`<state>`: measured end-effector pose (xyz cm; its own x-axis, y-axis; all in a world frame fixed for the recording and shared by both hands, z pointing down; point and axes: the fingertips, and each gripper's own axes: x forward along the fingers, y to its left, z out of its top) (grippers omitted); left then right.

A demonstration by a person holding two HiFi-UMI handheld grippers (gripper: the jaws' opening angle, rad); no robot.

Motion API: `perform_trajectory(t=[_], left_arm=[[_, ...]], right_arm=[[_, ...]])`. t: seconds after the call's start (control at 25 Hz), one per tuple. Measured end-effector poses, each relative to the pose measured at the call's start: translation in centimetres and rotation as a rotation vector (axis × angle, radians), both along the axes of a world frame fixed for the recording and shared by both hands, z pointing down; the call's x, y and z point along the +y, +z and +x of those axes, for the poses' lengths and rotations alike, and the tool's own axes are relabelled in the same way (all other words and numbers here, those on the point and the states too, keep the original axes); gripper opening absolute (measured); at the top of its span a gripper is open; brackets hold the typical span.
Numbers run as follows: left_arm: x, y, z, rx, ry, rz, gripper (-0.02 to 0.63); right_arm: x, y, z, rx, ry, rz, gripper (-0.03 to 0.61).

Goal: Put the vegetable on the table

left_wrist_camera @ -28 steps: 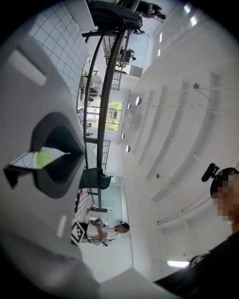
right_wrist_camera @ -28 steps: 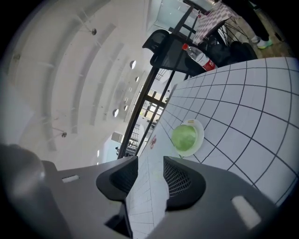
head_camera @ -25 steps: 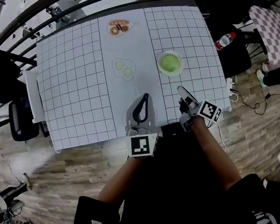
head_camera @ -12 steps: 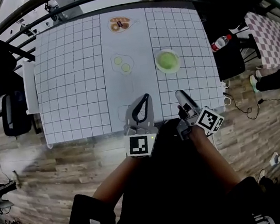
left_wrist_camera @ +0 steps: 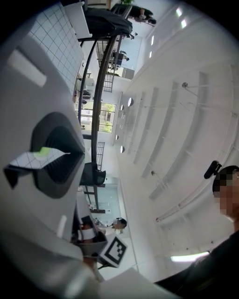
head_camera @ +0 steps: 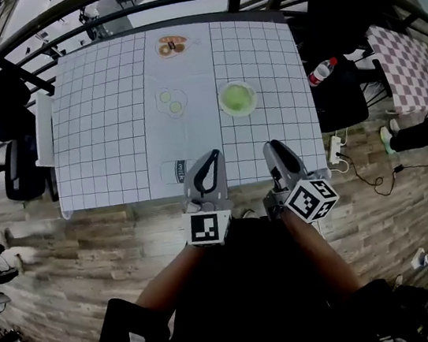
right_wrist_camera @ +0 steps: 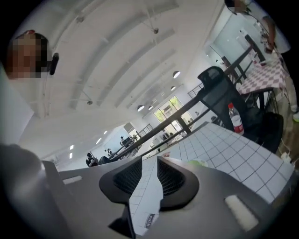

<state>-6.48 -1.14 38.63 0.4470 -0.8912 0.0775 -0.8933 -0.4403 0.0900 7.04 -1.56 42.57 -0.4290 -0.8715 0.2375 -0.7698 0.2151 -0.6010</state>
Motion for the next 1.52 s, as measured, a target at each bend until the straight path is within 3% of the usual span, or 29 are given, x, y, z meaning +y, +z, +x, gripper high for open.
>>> perform_trajectory(t=[0.2,0.4,0.68,0.84,1.16,1.52], left_arm=[[2.7,-1.2,4.4,-0.017,0.011,0.012,0.008],[5.4,-1.4,7.0,-0.015,-0.004,0.014,0.008],[9.5,-4.4,10.3,-0.002,-0.053,0.055,0.008],[12.1,-1.7,11.3,0.005,-0.052,0.074,0.008],[13.6,-3.2,13.1,-0.001,-0.038,0.079,0.008],[15.8,-3.3,13.0,-0.022,-0.044,0.094,0.008]], right_arm=[[2.8,-2.6,3.4,0.084,0.004,0.092,0.059],[5.2,-3.1,5.4,0.236,0.006,0.126,-0.002],[9.9,-6.8,7.2,0.299,-0.029,0.232,-0.002],[12.3,-5.6,7.2,0.366,-0.034,0.327,-0.002],[14.6,-6.3,6.3,0.508,-0.083,0.361,-0.003],[16.4,-6.5,5.4,0.482,-0.109,0.384,-0.003]])
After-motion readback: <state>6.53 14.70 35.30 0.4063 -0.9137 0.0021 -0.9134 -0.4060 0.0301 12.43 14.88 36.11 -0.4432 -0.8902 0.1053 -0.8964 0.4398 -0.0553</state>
